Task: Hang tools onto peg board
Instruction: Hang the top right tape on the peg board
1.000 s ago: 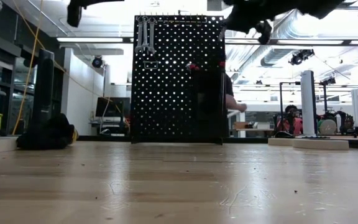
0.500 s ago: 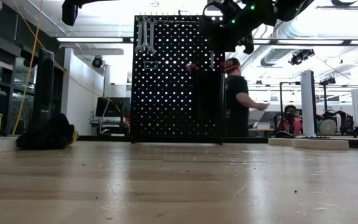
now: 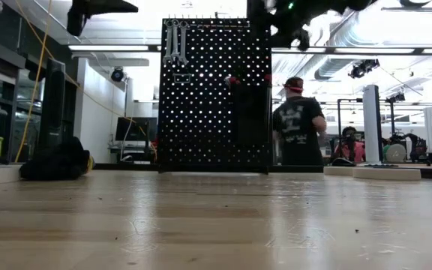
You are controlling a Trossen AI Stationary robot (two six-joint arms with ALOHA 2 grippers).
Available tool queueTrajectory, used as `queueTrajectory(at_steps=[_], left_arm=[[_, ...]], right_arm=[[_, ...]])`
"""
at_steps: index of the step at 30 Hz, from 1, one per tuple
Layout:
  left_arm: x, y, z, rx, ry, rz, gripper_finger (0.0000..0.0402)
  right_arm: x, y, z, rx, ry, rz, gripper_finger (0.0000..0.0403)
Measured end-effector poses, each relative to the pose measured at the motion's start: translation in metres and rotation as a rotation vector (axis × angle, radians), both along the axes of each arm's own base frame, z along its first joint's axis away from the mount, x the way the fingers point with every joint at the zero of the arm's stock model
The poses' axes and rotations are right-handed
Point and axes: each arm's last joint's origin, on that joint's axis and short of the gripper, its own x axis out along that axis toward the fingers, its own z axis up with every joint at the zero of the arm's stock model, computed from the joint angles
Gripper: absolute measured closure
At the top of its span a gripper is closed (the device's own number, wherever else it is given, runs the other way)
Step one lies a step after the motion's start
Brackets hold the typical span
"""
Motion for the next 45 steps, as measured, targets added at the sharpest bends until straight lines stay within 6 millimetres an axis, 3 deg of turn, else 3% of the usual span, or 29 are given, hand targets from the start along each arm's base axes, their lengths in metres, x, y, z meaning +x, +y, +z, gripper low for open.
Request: queueTrajectory(at_steps=[5, 11, 20, 25, 30, 34, 45], left_arm=[[-0.013, 0.009, 0.002, 0.001, 0.095, -0.051, 0.0261], [-0.012, 0.017, -0.010, -0.134, 0.510, -0.160, 0.0244], [-0.007, 0.032, -0.062, -0.548, 1.012, 0.237, 0.0231], [-0.001, 0.015, -0.080, -0.668, 1.248, 0.119, 0.0231], [0.005, -0.011, -0.096, -0.676, 1.284, 0.127, 0.0231], [0.009, -0.018, -0.100, -0.653, 1.241, 0.151, 0.0231], [0.006, 0.022, -0.077, -0.662, 1.106, 0.183, 0.0231]], right_arm=[[-0.023, 0.022, 0.027, -0.015, -0.053, 0.062, 0.0195], [-0.047, 0.047, 0.039, 0.014, -0.016, 0.144, 0.0194], [-0.056, 0.066, 0.018, 0.223, 0.063, 0.188, 0.0194], [-0.059, 0.078, 0.007, 0.304, 0.139, 0.242, 0.0194], [-0.061, 0.083, 0.004, 0.324, 0.169, 0.255, 0.0194], [-0.061, 0.084, 0.004, 0.323, 0.170, 0.257, 0.0194], [-0.062, 0.082, 0.002, 0.302, 0.214, 0.254, 0.0194]])
